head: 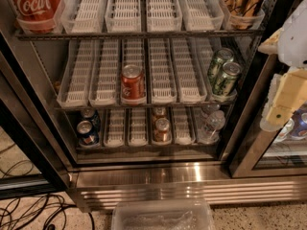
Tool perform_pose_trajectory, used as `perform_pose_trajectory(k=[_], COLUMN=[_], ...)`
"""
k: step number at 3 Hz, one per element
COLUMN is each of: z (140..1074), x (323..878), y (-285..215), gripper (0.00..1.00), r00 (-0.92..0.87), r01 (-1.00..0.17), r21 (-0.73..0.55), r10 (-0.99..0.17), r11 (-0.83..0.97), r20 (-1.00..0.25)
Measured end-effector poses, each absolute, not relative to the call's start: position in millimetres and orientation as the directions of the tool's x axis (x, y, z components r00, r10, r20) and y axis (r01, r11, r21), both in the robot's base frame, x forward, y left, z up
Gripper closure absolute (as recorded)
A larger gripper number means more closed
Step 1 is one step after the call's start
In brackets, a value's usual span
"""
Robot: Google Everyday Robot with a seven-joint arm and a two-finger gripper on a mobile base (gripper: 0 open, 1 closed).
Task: Pick coke can from middle shelf of fridge
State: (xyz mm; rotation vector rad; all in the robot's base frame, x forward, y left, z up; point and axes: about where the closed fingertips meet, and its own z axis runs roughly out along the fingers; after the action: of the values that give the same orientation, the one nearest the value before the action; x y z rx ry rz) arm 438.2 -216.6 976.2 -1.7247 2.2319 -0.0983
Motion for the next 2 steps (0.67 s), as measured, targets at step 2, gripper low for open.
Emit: perform_pose_trajectory(k=[2], z=[963.5], x=[440.9], y=[-214.0], gripper=[0.00], r00=[-0.227], r01=[-0.928], r21=[-0.245], r10=[-0.949], r11=[0.279], r20=[-0.220])
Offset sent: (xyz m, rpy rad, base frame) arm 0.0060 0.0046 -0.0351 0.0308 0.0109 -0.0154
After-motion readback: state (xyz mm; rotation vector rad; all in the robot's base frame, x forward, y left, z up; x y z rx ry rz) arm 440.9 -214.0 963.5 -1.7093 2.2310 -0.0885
